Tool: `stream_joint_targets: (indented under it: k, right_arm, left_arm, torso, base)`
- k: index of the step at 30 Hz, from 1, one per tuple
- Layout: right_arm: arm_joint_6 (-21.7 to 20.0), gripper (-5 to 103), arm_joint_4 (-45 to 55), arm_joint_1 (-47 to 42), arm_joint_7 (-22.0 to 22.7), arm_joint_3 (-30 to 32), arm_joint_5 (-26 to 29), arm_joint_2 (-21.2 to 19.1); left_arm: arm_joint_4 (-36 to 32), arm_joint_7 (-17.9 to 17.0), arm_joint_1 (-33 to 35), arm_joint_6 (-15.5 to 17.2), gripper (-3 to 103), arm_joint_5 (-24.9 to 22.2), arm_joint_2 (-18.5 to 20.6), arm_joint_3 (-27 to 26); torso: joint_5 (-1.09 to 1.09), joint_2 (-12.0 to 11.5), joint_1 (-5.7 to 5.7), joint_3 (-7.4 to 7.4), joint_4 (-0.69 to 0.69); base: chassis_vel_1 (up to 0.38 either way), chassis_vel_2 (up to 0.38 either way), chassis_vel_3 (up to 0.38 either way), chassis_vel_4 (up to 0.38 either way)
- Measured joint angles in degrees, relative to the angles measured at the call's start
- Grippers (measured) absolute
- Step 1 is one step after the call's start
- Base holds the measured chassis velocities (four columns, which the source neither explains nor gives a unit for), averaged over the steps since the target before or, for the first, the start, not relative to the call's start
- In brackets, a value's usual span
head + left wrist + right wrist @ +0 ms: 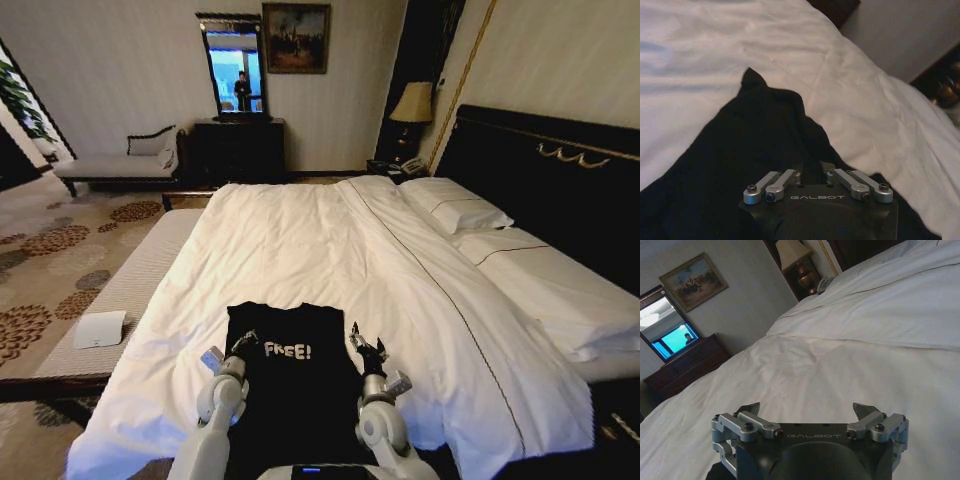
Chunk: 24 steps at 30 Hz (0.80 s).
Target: Fold the clothes on the bed.
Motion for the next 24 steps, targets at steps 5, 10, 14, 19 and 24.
stream_joint_targets:
  k: [5, 10, 14, 19, 24]
  right_arm:
    - [0.0, 100, -0.3, 0.0, 0.0, 0.0, 0.1, 0.0]
    - [0.0, 100, -0.6, -0.1, 0.0, 0.0, 0.1, 0.0]
    - [0.1, 100, -0.6, 0.1, 0.0, 0.3, 0.5, -0.5]
    - [0.2, 100, -0.7, 0.6, 0.0, 0.1, 0.6, -1.4]
    - [0.2, 100, -1.0, 0.9, 0.0, 0.0, 0.7, -1.8]
  left_arm:
    - [-2.2, 3.2, 1.3, 0.6, 43, 2.6, 2.0, 0.9]
    - [-3.7, 5.6, 0.4, -1.1, 59, -1.8, 3.3, -1.8]
    - [-0.1, 2.3, -3.9, -1.6, 76, -6.9, 3.8, -5.0]
    - [8.5, 0.2, -9.5, -0.6, 91, -3.6, 4.8, -6.2]
    - [14.9, -0.3, -14.5, 0.4, 99, -2.9, 4.4, -6.2]
  torso:
    - [0.00, 0.0, 0.00, 0.00, 0.00]
    - [0.00, 0.0, 0.00, 0.00, 0.01]
    - [0.00, 0.0, 0.00, 0.00, 0.01]
    - [-0.01, 0.0, 0.01, 0.01, 0.01]
    - [0.00, 0.0, 0.00, 0.00, 0.00]
  base:
    - [0.000, 0.000, 0.000, 0.000]
    - [0.000, 0.000, 0.000, 0.000]
    - [0.000, 0.000, 0.000, 0.000]
    - [0.000, 0.000, 0.000, 0.000]
    - [0.000, 0.000, 0.000, 0.000]
